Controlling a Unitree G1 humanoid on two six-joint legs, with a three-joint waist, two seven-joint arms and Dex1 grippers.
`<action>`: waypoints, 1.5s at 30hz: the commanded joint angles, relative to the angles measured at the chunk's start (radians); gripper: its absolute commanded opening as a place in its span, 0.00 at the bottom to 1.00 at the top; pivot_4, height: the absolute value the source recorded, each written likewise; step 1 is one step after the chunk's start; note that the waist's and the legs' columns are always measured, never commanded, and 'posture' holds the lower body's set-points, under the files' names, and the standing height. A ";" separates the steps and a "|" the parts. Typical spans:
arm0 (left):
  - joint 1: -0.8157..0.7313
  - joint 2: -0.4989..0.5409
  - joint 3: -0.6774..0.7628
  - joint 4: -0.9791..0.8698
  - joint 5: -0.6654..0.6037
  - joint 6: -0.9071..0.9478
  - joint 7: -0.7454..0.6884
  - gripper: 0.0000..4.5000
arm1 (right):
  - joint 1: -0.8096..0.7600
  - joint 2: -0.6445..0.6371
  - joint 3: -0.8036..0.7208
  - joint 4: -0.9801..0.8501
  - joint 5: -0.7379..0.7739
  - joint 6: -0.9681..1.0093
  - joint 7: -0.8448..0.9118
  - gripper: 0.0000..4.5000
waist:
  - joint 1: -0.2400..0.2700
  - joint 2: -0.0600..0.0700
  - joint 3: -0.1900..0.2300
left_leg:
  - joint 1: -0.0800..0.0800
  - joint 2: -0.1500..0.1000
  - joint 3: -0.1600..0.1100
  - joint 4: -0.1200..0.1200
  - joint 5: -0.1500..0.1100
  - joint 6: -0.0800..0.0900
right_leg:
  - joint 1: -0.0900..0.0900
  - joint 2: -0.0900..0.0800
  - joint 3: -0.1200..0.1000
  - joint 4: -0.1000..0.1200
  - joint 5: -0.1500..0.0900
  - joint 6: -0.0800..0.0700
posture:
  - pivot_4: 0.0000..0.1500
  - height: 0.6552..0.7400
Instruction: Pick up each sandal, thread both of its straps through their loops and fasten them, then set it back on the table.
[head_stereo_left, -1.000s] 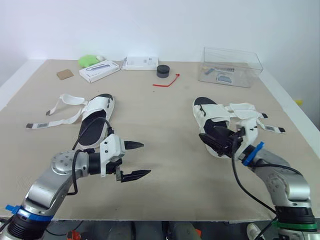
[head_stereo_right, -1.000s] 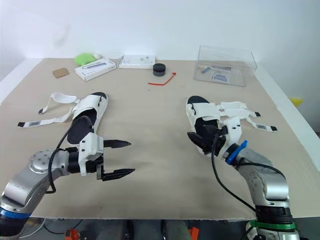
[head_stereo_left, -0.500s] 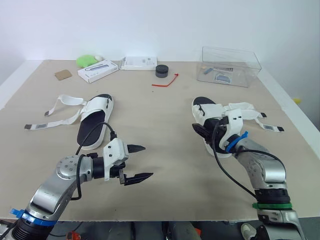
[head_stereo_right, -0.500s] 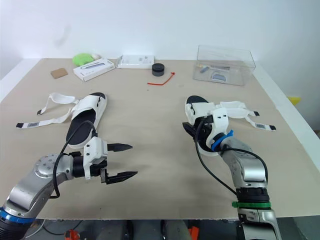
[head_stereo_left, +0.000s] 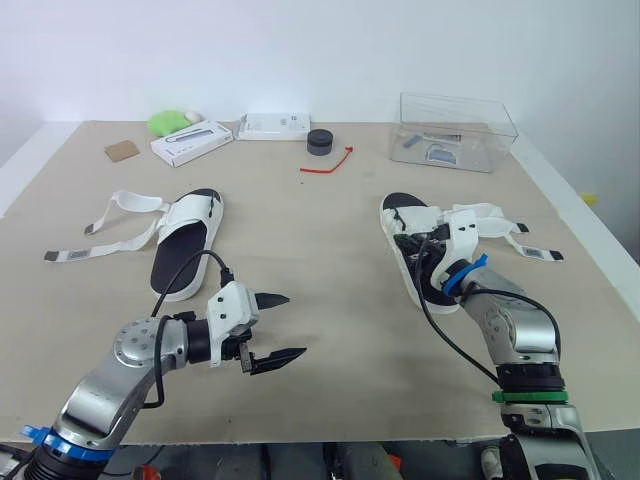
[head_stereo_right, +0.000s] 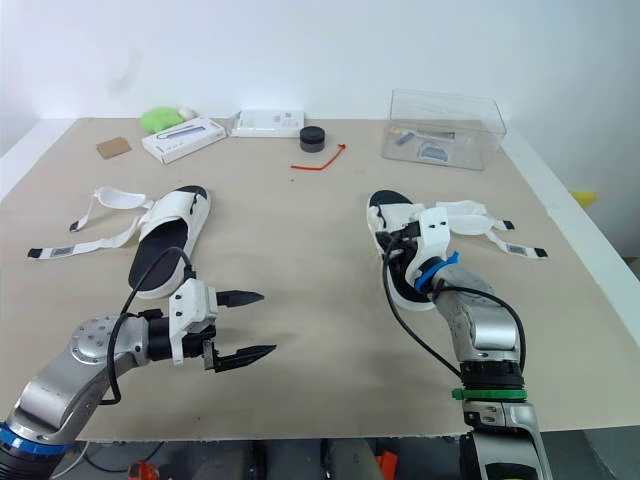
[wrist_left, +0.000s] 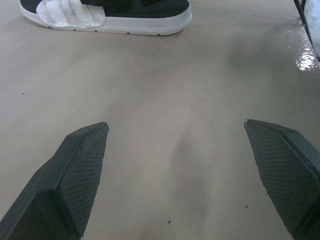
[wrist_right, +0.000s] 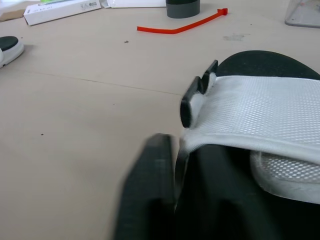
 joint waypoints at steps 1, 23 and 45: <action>-0.009 -0.005 0.014 -0.024 -0.008 -0.014 0.004 1.00 | -0.024 -0.011 -0.005 -0.040 0.011 0.006 0.027 0.01 | 0.000 0.000 0.000 | 0.000 0.000 0.000 0.000 0.000 0.000 | 0.000 0.000 0.000 0.000 0.000 0.000 | 1.00 1.00; -0.013 0.089 0.147 0.020 -0.088 -0.033 -0.136 1.00 | 0.000 -0.360 0.368 -0.229 0.030 -0.232 1.008 0.01 | -0.001 0.000 0.001 | 0.001 0.000 0.000 0.000 0.000 0.000 | 0.000 0.000 -0.002 0.000 -0.002 0.003 | 1.00 1.00; 0.012 0.099 0.139 0.010 -0.066 -0.044 -0.116 1.00 | -0.076 -0.289 0.422 -0.075 0.001 -0.370 1.130 0.01 | 0.000 0.000 0.001 | 0.001 0.000 -0.001 0.000 0.000 0.000 | 0.000 0.000 -0.002 0.000 0.000 -0.001 | 1.00 1.00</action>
